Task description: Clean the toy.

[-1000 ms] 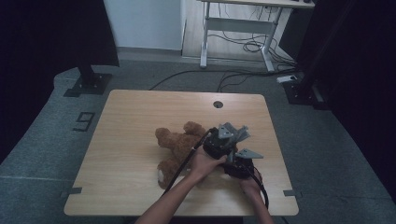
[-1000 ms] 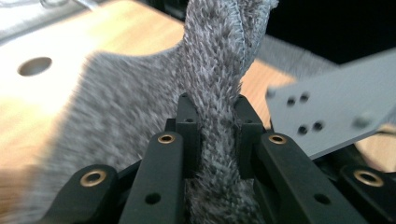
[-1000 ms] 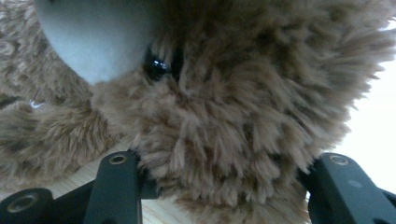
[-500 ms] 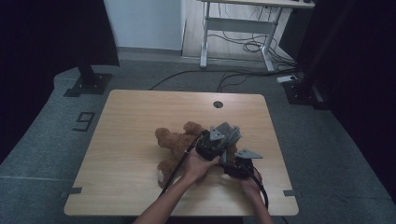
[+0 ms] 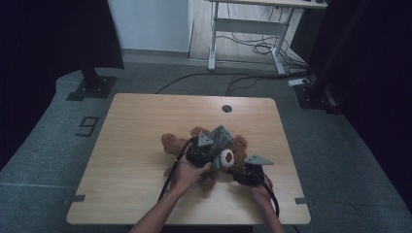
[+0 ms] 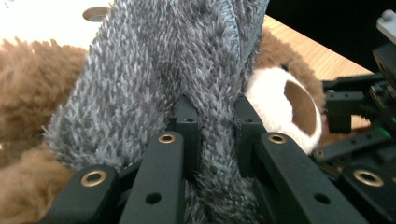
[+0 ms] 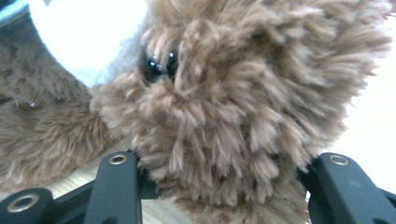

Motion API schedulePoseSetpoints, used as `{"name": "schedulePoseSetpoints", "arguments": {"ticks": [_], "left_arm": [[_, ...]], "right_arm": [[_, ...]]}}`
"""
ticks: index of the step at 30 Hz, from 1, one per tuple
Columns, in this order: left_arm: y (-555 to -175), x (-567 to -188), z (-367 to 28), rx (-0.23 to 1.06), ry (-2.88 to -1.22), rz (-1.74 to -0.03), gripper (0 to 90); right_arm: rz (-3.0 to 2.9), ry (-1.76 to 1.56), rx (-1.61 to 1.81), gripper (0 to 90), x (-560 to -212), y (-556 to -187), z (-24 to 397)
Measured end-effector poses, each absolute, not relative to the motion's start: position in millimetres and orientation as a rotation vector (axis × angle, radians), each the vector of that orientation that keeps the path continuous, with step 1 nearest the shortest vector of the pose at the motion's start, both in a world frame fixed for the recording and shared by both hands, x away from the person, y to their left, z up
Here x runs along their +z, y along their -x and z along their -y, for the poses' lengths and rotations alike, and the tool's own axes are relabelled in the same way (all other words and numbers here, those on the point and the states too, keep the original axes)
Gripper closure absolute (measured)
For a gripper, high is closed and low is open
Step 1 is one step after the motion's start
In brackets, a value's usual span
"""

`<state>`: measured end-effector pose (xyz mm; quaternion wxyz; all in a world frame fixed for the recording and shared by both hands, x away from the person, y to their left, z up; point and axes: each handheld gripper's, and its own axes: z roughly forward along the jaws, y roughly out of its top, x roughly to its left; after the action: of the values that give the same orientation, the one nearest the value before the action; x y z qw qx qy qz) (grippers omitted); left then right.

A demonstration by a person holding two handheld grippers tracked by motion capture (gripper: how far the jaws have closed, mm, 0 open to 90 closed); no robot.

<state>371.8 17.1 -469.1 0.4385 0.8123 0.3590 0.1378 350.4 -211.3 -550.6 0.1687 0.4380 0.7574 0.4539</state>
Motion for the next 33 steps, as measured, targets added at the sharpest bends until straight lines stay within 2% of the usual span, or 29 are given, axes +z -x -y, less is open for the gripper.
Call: {"name": "schedulePoseSetpoints", "arguments": {"ticks": [6, 11, 16, 21, 26, 30, 33], "left_arm": [[-353, -473, -19, 0.346, -2.021, -0.85, 76.8], [-334, -473, -2, 0.349, -2.024, -0.767, 76.7], [-328, -465, 16, 0.352, -2.018, -0.711, 76.7], [-331, -474, 27, 0.388, -2.063, -0.7, 76.7], [-328, -477, 19, 0.416, -2.069, -0.696, 76.9], [-330, -486, -8, 0.461, -2.078, -0.769, 76.6], [-331, -489, -22, 0.438, -2.06, -0.795, 76.8]], "right_arm": [[-2.157, -1.251, 1.287, 47.2, -551, -350, 211], [-2.157, -1.258, 1.288, 47.3, -551, -351, 211], [-2.156, -1.263, 1.293, 47.3, -551, -351, 212], [-2.158, -1.275, 1.292, 47.3, -551, -352, 213], [-2.162, -1.264, 1.284, 47.4, -551, -351, 212], [-2.159, -1.267, 1.294, 47.5, -551, -351, 213], [-2.162, -1.254, 1.291, 47.5, -551, -351, 212]]}}
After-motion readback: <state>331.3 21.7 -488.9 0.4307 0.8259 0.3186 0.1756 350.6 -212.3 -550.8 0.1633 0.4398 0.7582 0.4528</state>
